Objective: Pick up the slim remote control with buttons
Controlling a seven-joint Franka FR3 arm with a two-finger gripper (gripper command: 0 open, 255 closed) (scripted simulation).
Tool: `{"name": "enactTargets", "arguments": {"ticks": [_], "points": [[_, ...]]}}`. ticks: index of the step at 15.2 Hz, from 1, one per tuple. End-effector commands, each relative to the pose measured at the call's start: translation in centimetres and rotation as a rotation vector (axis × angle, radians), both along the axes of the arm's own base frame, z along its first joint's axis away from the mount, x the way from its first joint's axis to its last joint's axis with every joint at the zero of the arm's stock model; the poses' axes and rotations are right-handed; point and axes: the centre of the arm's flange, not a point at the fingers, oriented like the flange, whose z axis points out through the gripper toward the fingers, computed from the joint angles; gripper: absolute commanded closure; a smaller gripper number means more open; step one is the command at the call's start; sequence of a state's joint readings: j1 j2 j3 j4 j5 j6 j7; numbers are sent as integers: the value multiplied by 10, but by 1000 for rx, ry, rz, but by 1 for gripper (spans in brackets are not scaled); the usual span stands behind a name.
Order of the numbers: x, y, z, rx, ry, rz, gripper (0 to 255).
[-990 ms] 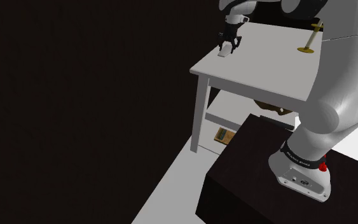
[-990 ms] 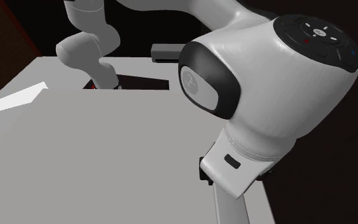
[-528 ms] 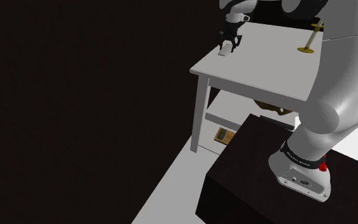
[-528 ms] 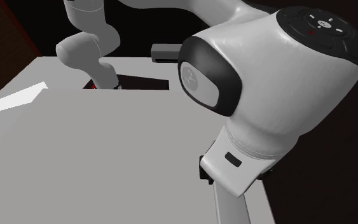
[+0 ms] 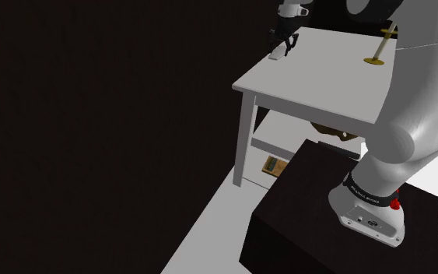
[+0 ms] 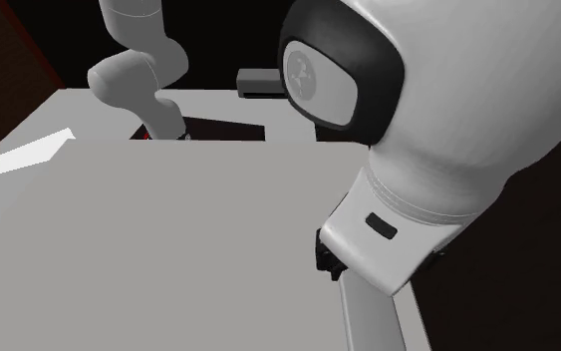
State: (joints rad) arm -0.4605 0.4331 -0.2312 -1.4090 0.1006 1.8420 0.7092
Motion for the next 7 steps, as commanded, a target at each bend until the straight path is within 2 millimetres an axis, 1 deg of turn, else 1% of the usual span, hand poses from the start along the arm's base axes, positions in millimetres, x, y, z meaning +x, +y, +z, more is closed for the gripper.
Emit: {"name": "enactTargets", "arguments": {"ticks": [1, 5, 7], "points": [[0, 1, 11, 0, 0, 0, 255], [0, 1, 32, 0, 0, 0, 255], [0, 1, 33, 0, 0, 0, 255]]}}
